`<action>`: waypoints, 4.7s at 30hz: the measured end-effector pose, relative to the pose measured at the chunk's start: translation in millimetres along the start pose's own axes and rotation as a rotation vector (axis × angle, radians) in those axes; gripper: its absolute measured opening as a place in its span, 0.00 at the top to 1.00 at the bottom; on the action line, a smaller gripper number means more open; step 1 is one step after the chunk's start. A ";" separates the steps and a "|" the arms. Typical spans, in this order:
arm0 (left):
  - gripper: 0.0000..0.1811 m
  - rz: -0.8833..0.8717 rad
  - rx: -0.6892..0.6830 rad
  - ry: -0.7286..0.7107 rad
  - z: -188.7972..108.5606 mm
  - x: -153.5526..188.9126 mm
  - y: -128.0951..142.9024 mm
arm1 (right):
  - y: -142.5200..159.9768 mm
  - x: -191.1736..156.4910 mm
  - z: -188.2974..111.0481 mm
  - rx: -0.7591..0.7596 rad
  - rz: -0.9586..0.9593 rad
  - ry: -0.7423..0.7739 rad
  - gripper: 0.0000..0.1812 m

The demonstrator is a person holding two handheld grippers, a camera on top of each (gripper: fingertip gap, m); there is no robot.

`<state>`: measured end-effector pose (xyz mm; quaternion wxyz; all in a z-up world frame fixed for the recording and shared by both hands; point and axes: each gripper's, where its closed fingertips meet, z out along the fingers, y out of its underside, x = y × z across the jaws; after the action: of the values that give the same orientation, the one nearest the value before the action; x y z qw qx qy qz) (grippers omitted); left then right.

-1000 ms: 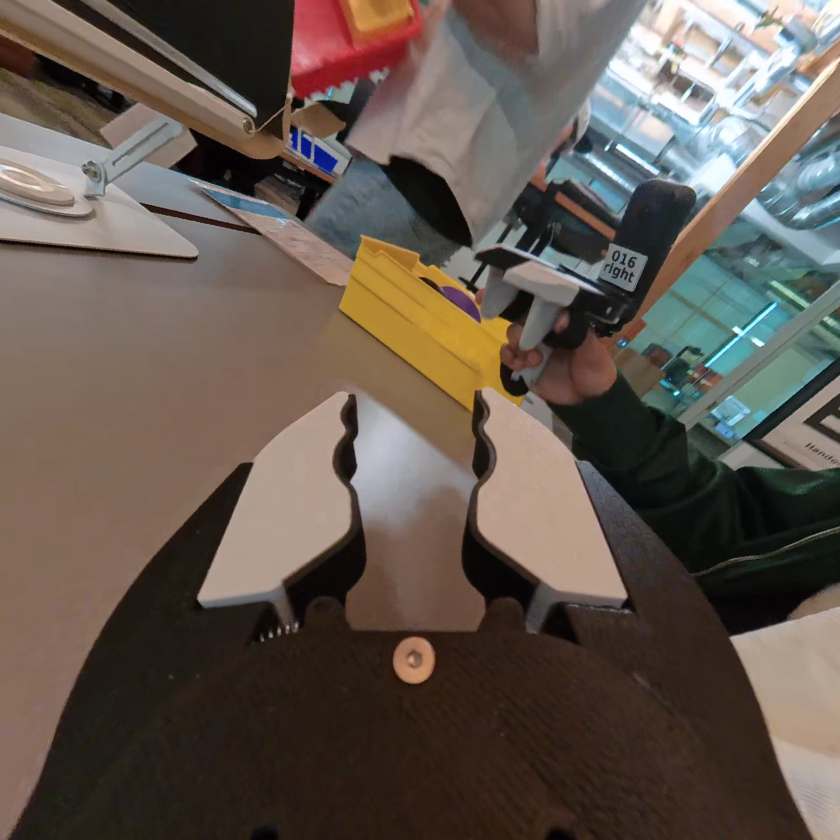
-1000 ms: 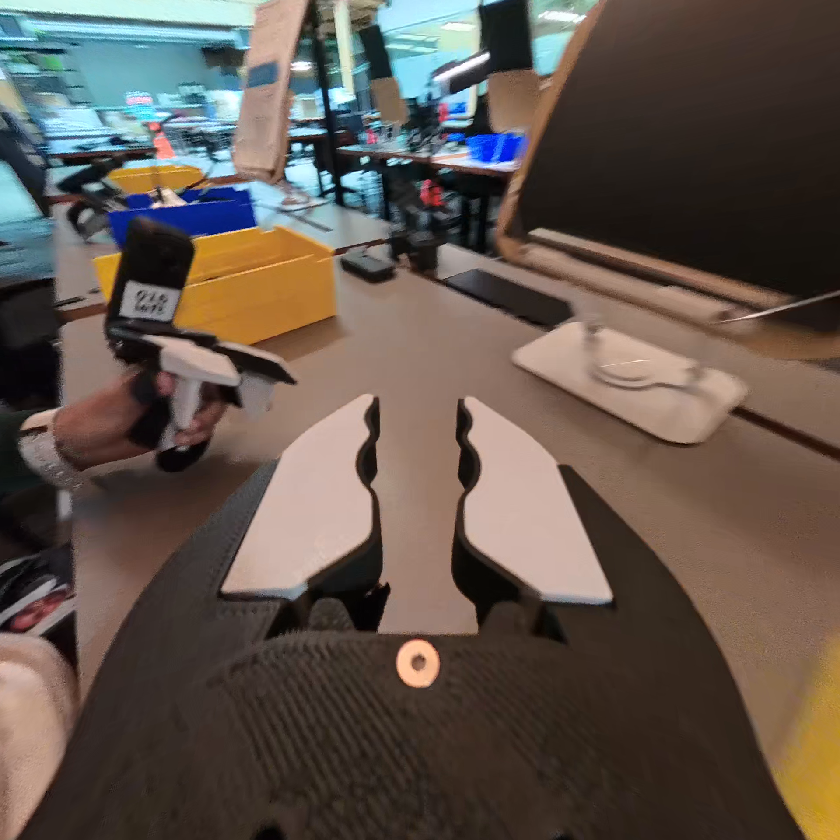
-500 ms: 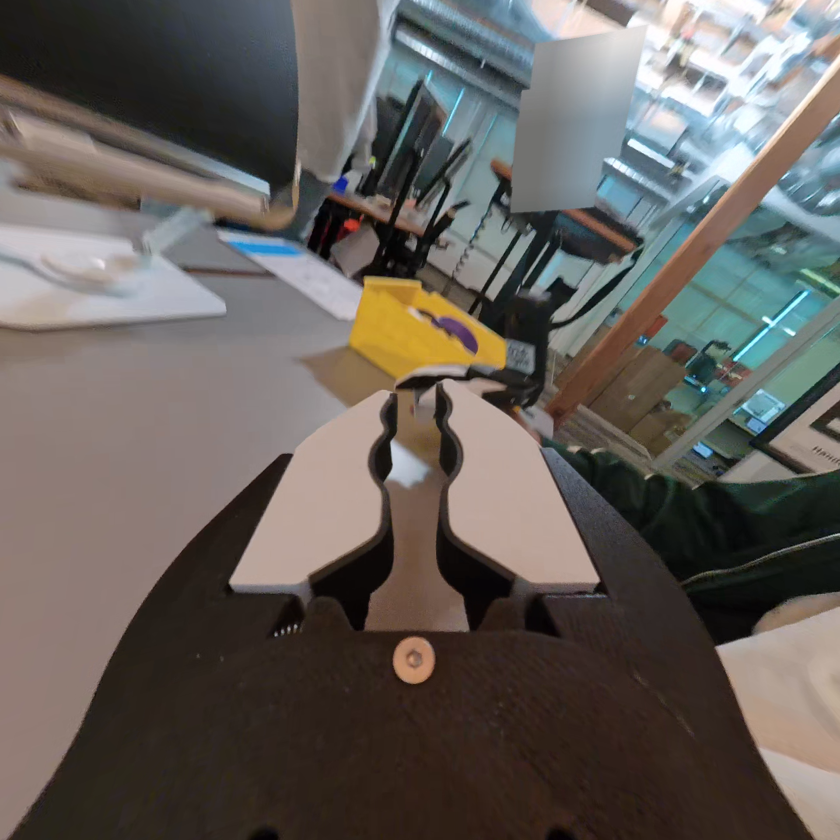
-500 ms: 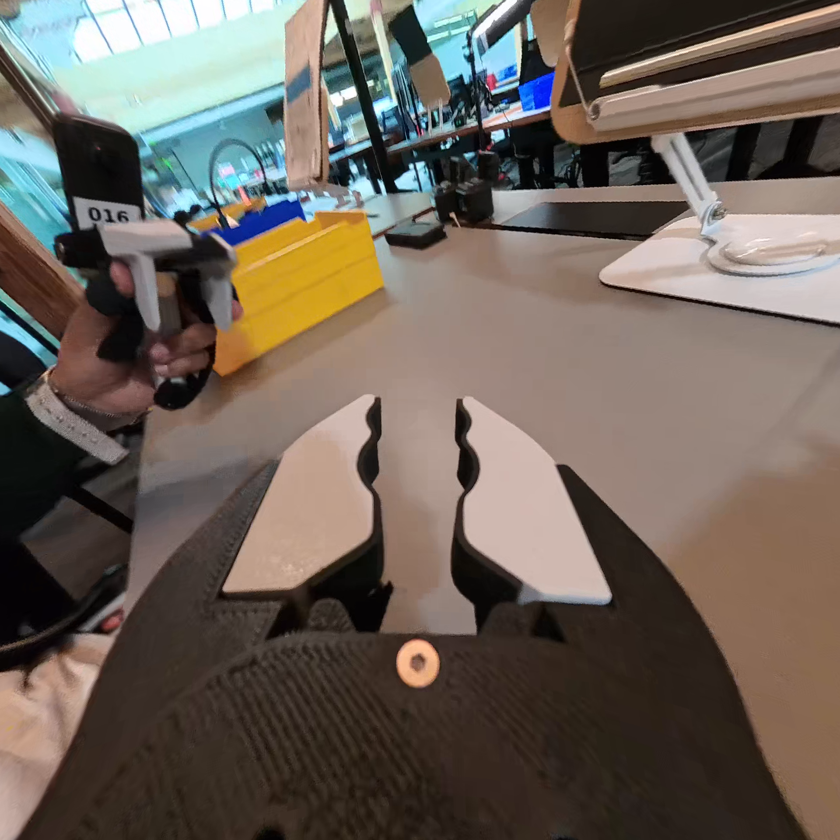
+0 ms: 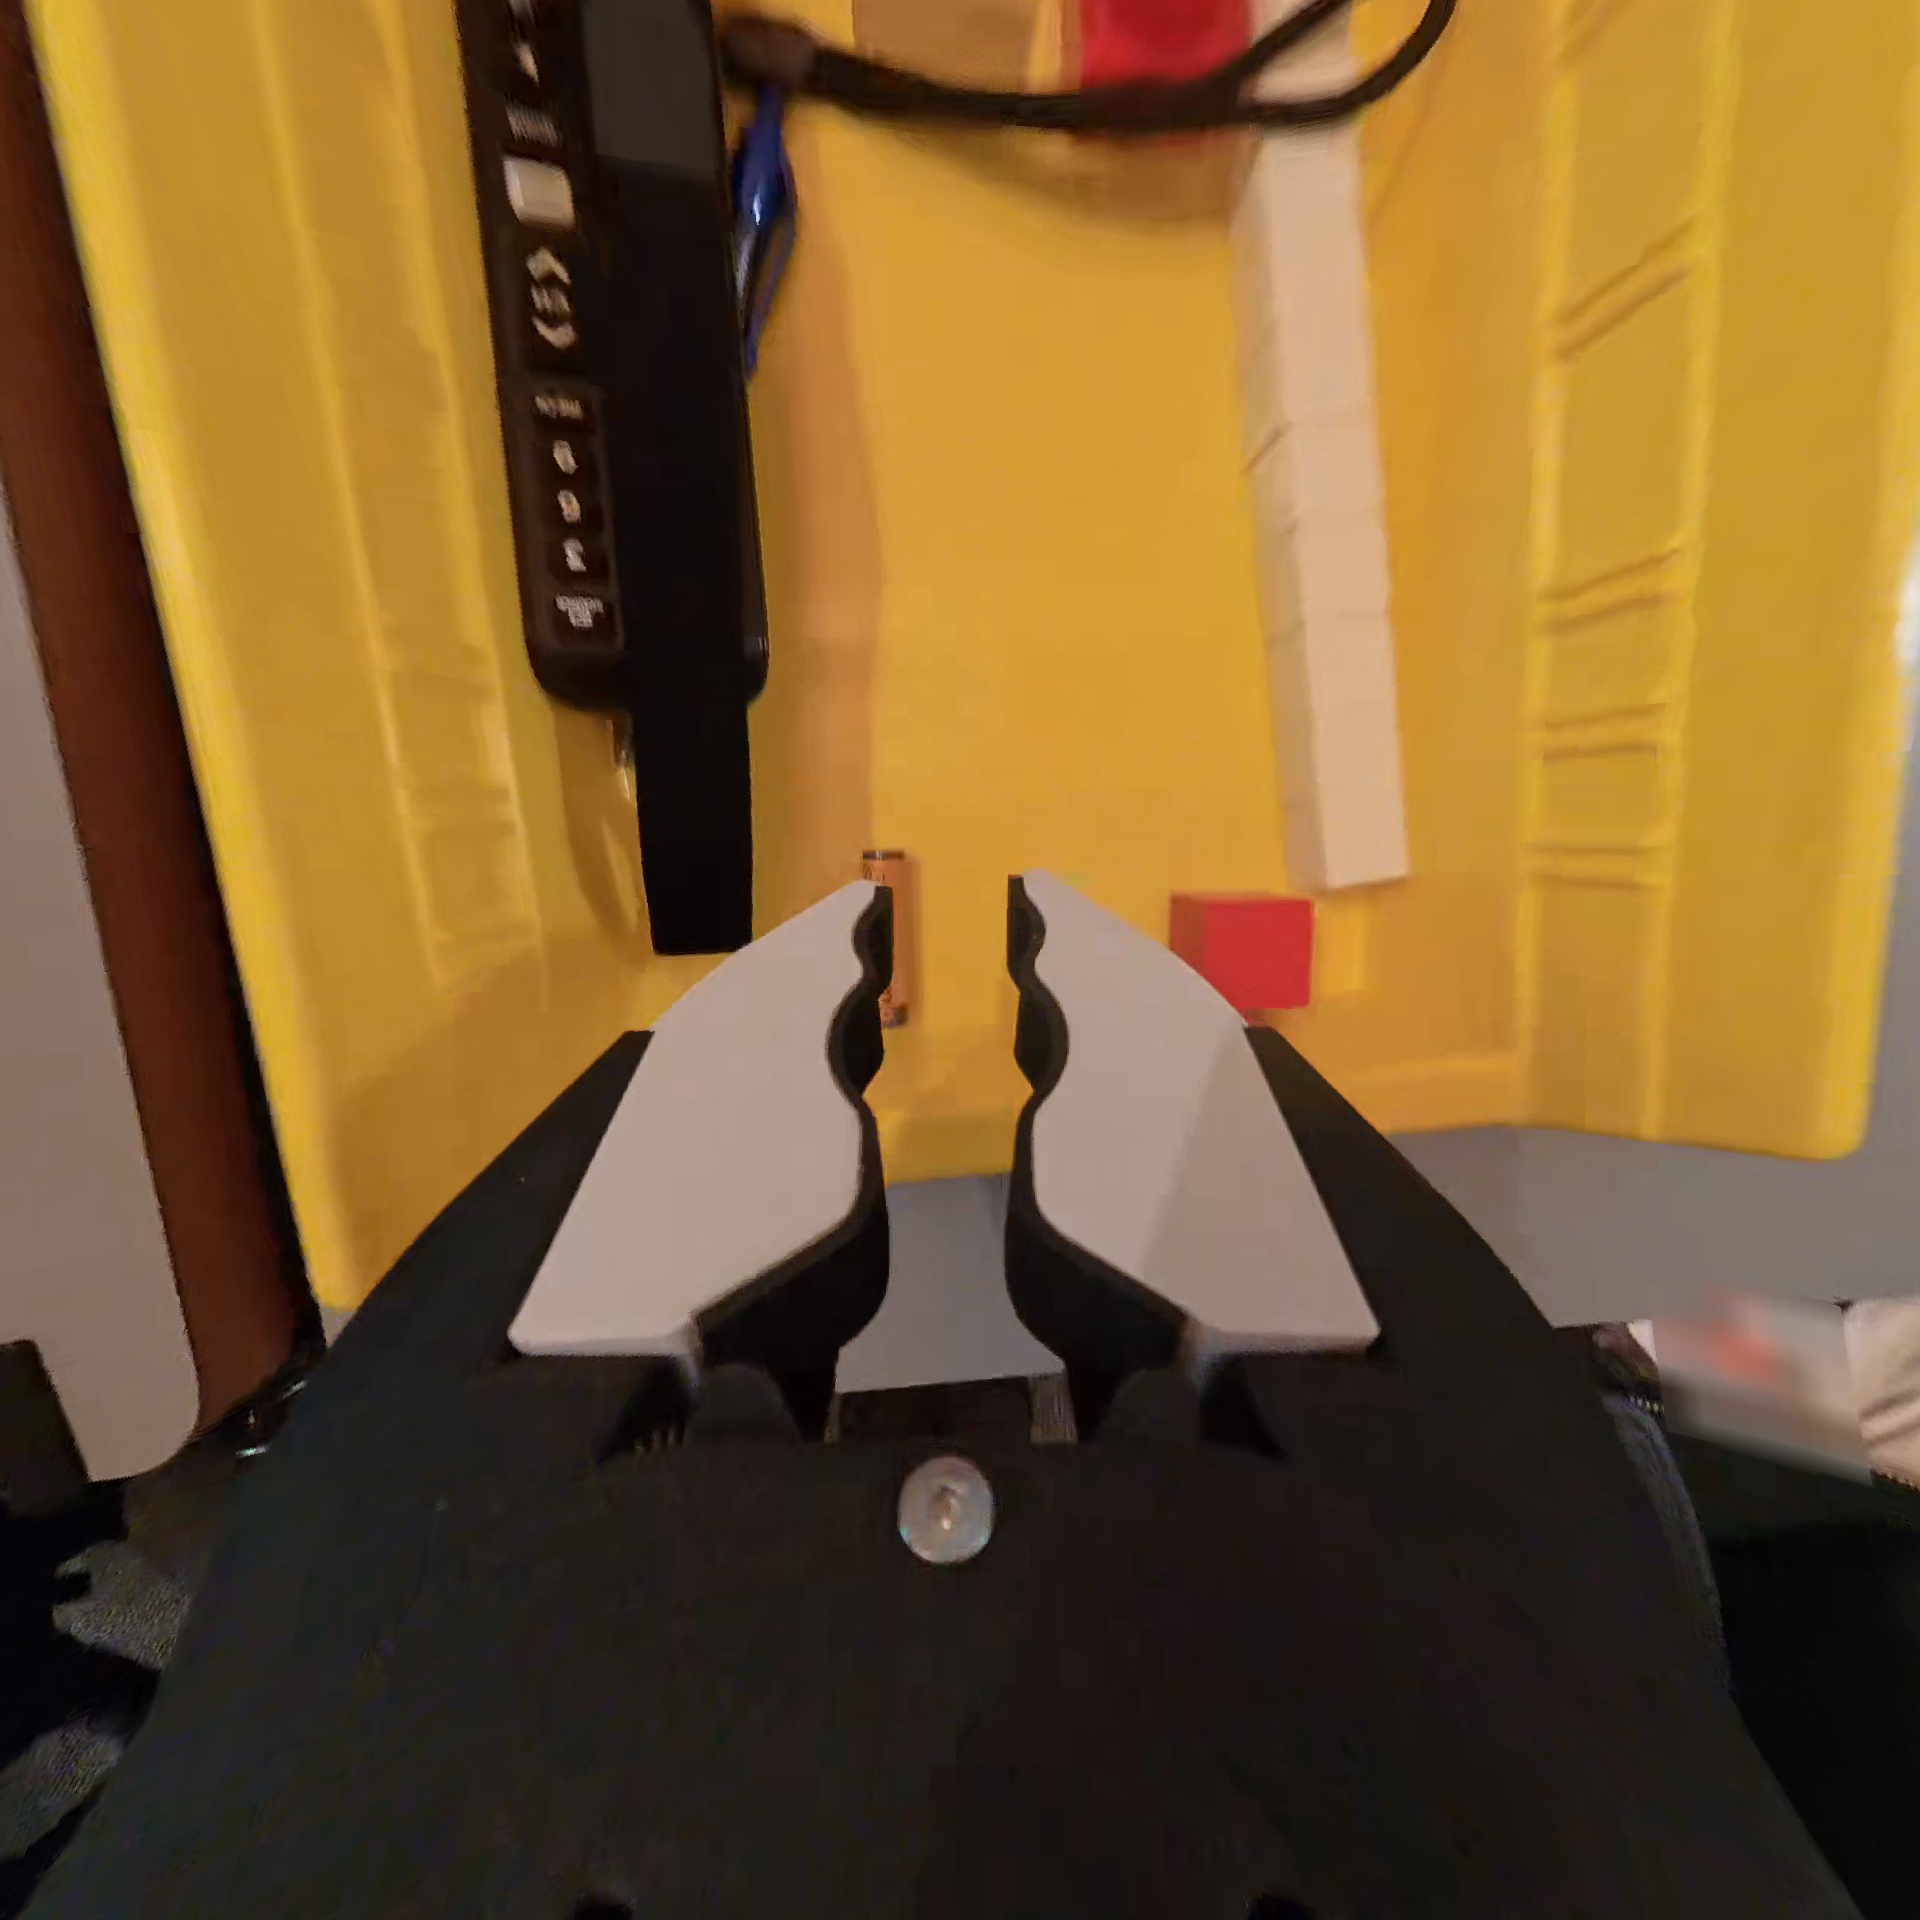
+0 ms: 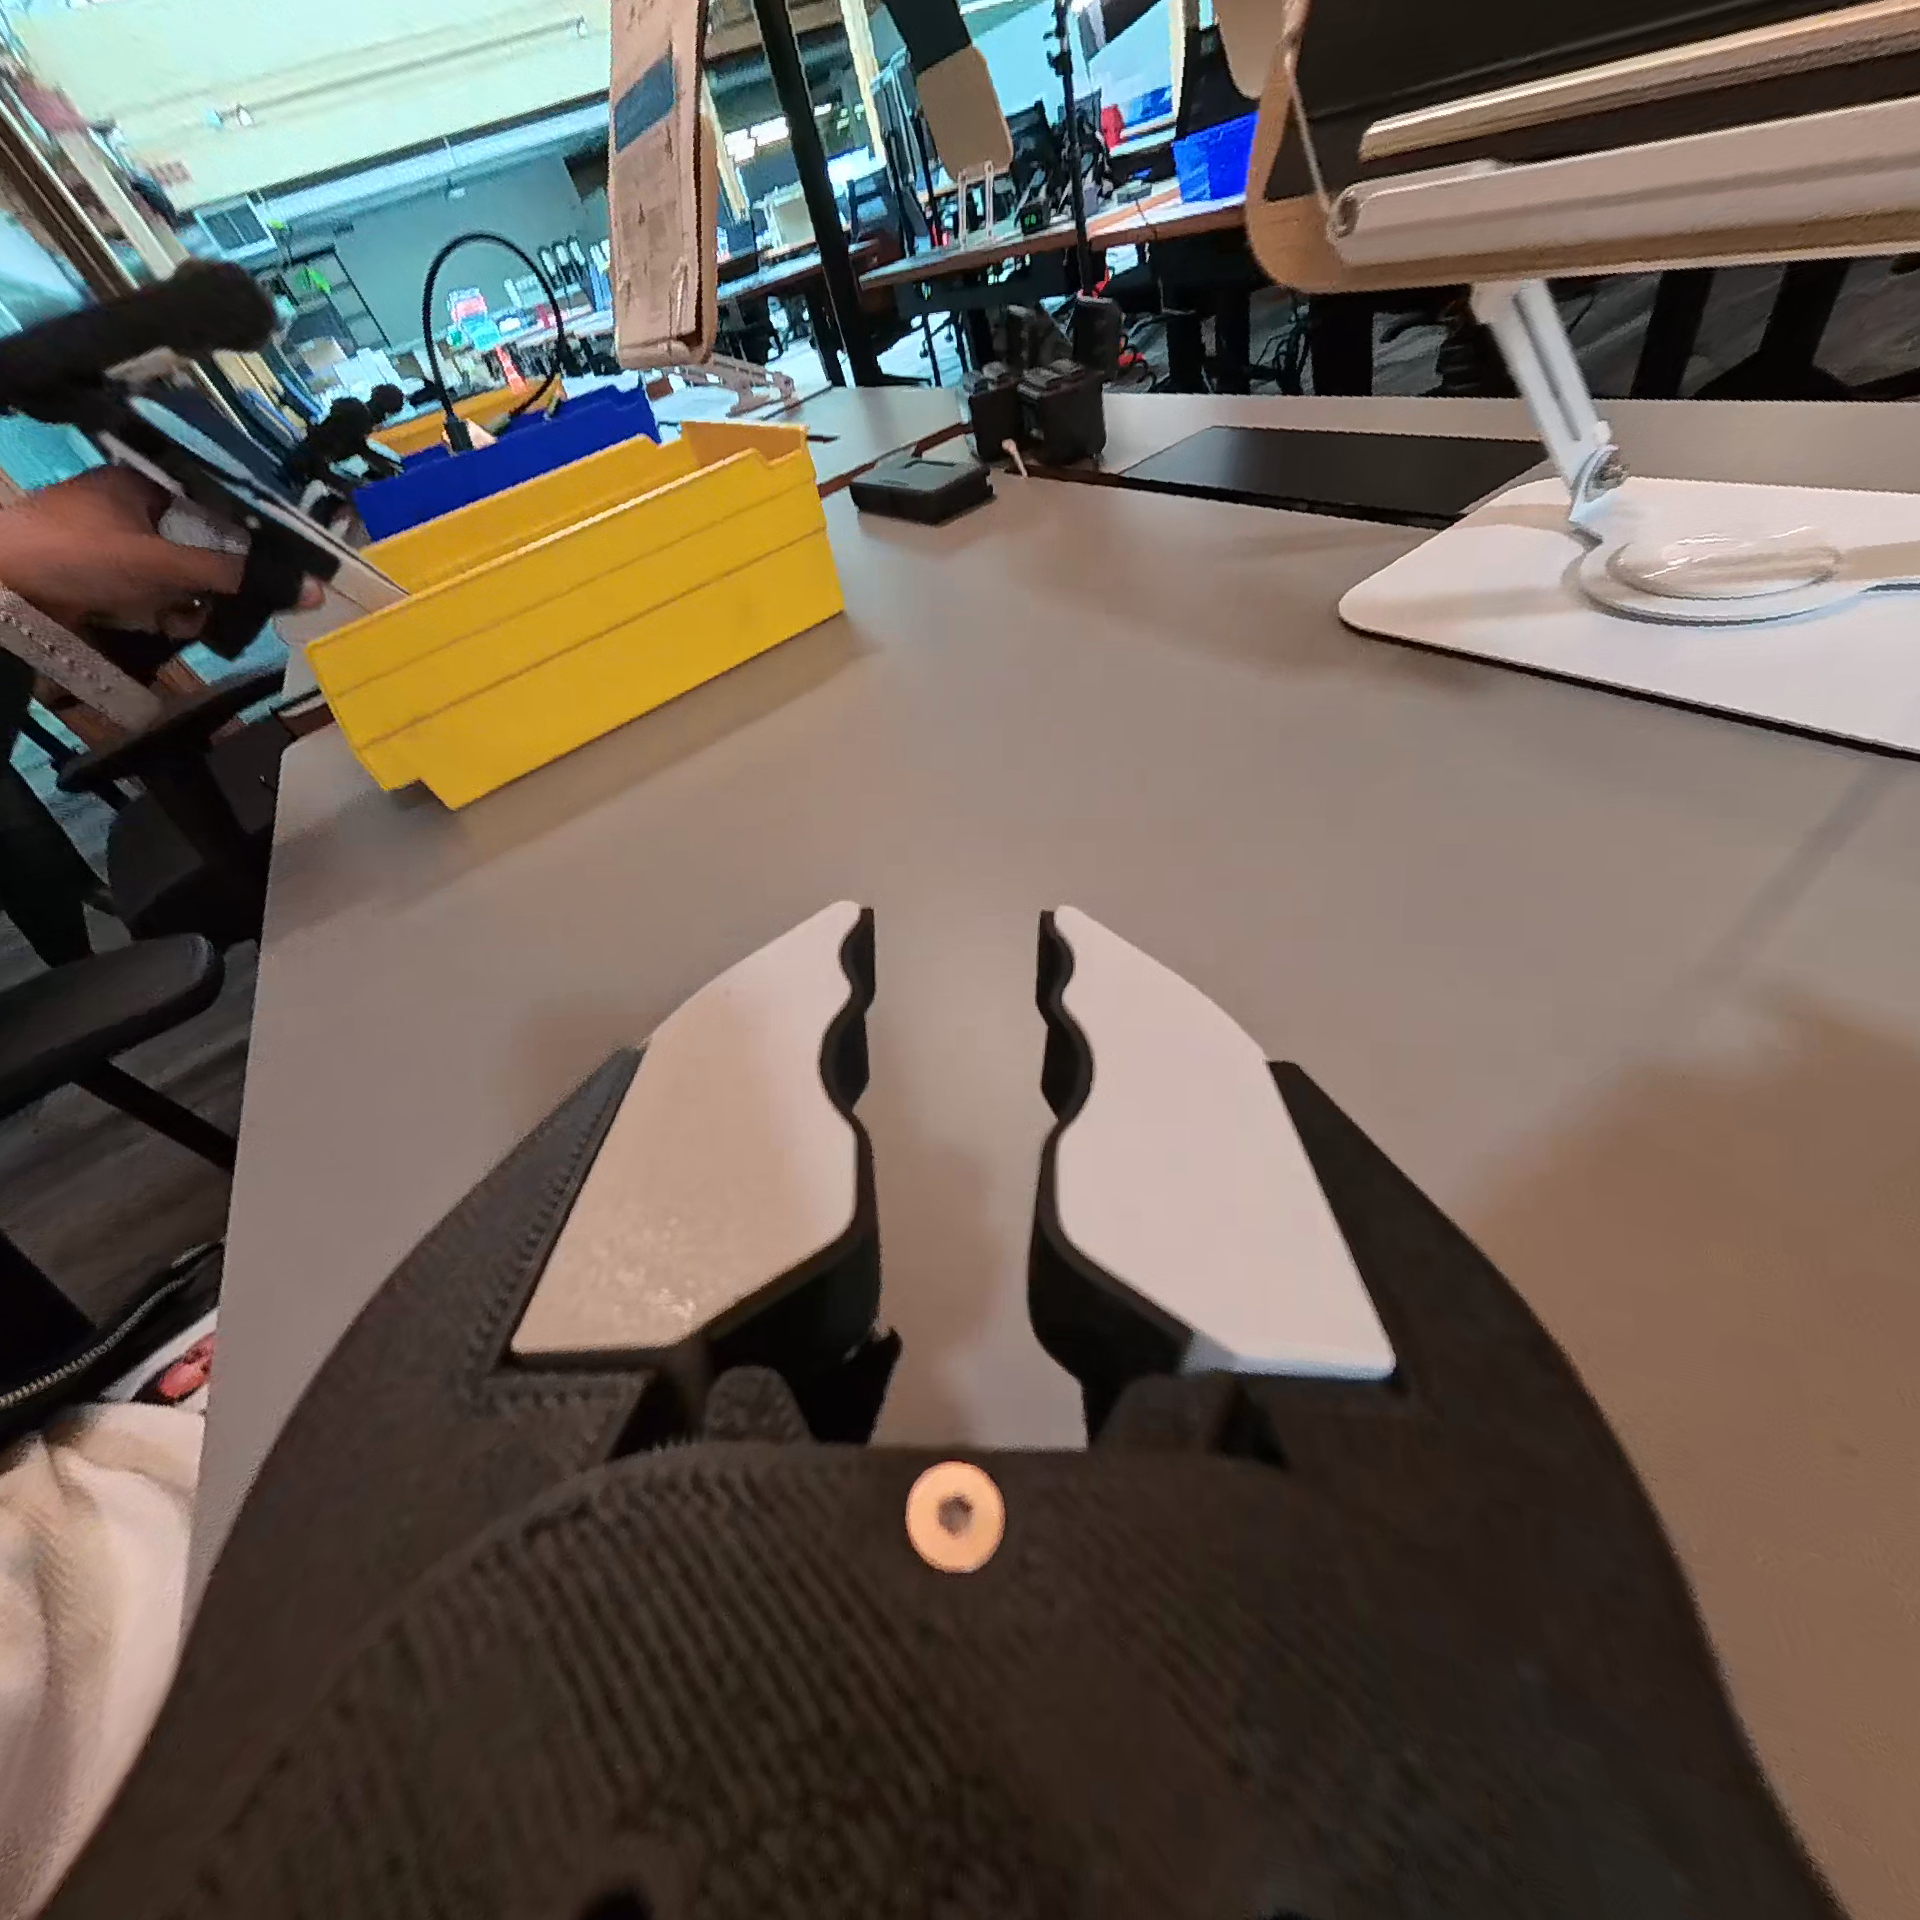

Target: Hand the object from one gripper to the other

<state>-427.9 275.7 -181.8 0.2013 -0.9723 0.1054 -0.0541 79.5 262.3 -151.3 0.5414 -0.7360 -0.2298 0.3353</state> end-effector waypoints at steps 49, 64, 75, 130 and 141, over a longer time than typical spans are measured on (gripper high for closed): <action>0.94 0.163 0.391 0.417 -55.4 98.3 -95.4 | 4.5 -5.5 -11.1 -0.001 0.002 -0.001 0.85; 0.94 0.534 0.304 1.000 -55.1 362.6 -72.6 | -4.5 -77.8 10.9 -0.014 -0.535 0.049 0.82; 0.94 0.582 0.141 1.143 -25.4 433.0 -27.4 | 31.0 -102.5 27.8 -0.153 -0.575 -0.076 0.91; 0.93 0.389 0.563 1.510 -35.7 437.8 -38.3 | -1.5 -115.4 15.8 0.107 -0.459 -0.198 0.69; 0.94 0.258 0.142 1.621 -17.1 443.3 -17.7 | 11.2 -119.9 9.0 0.073 -0.806 -0.187 0.70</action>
<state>3.7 184.6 -131.2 0.1282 -0.5968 0.3252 -0.7223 -7.8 180.6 -134.3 0.6320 -0.5337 -0.5356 0.1699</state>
